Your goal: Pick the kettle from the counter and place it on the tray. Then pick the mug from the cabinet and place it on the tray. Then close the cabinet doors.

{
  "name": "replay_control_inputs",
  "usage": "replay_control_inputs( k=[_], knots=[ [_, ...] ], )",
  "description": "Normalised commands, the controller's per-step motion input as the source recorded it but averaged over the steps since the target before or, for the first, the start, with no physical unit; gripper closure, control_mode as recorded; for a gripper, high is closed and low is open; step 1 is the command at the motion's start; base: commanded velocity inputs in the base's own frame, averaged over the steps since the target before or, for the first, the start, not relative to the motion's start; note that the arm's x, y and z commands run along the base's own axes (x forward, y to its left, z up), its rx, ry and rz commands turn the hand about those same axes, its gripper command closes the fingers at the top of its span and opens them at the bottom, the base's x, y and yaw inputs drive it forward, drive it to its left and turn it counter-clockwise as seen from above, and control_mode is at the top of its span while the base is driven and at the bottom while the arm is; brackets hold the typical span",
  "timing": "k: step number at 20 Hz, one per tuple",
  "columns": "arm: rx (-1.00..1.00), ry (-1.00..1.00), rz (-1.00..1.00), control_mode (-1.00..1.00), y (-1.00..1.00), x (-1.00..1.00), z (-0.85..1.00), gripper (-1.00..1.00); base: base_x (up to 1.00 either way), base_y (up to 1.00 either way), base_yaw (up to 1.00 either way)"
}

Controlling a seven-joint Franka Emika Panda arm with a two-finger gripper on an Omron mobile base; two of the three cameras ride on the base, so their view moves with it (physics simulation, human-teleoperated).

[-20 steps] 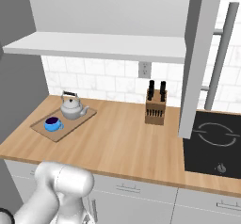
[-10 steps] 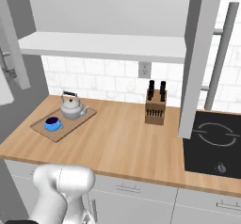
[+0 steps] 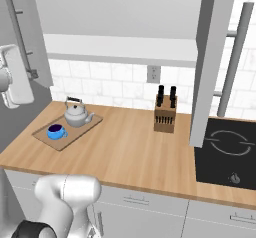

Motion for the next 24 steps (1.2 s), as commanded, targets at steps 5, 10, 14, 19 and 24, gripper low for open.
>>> replay_control_inputs(
  k=[5,10,14,19,24],
  knots=[
    [0.00,-0.12,0.01,-1.00,0.17,0.66,-0.02,1.00,0.00,0.00,0.00],
    [0.00,-0.34,0.07,-1.00,0.23,0.43,-0.10,1.00,0.00,0.00,0.00],
    [0.00,-0.43,0.27,-1.00,0.17,0.38,-0.06,1.00,0.00,0.00,0.00],
    [0.00,-0.34,0.45,-1.00,0.04,0.76,0.00,1.00,0.00,0.00,0.00],
    [0.00,-0.09,0.39,-1.00,0.01,1.00,0.07,1.00,0.00,0.00,0.00]
  ],
)
